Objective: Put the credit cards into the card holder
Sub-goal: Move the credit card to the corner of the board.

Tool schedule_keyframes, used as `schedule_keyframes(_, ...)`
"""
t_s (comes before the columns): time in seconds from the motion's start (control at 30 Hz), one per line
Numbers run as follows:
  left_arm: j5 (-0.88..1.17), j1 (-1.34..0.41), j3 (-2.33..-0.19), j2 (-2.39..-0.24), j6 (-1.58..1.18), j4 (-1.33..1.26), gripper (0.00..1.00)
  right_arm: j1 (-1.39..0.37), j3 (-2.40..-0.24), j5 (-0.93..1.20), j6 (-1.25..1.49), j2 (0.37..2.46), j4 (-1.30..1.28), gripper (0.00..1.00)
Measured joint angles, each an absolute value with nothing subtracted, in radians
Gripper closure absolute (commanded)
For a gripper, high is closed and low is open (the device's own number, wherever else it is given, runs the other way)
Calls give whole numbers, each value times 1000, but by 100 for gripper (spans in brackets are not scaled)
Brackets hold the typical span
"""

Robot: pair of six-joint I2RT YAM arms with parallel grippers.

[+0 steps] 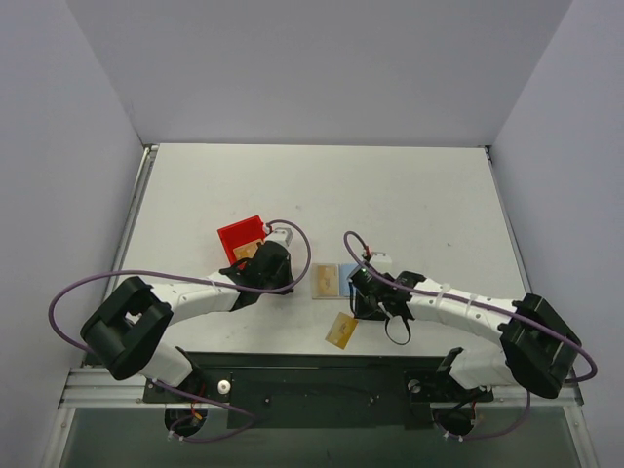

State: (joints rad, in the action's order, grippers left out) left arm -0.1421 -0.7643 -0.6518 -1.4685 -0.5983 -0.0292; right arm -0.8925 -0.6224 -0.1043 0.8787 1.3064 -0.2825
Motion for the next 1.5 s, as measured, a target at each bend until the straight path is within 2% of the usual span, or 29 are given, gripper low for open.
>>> schedule_keyframes(0.17, -143, -764, -652, -1459, -598, -29, 87, -804, -643, -71, 792, 1338, -224, 78)
schedule_keyframes(0.33, -148, -764, -652, -1450, -598, -28, 87, -793, -644, 0, 742, 1410, -183, 78)
schedule_keyframes(1.5, -152, -764, -651, -1449, -598, -25, 87, -902, -641, 201, 738, 1450, -77, 78)
